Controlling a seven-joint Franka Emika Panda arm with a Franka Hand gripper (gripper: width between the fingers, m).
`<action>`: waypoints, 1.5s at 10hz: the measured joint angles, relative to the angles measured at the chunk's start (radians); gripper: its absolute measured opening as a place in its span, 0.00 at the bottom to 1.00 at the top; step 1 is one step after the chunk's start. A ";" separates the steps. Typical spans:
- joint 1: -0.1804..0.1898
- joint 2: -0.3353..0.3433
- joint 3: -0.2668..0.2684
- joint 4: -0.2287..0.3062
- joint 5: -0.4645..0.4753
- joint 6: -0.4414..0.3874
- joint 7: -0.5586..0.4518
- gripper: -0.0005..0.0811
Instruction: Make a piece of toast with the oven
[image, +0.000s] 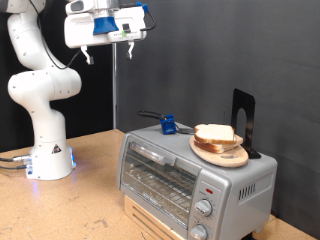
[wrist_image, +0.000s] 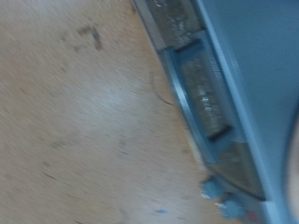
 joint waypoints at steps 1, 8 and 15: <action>0.041 -0.008 -0.035 -0.011 0.064 0.050 -0.107 1.00; 0.179 0.019 -0.179 -0.087 0.201 0.118 -0.426 1.00; 0.176 0.218 -0.182 -0.154 0.165 0.324 -0.510 1.00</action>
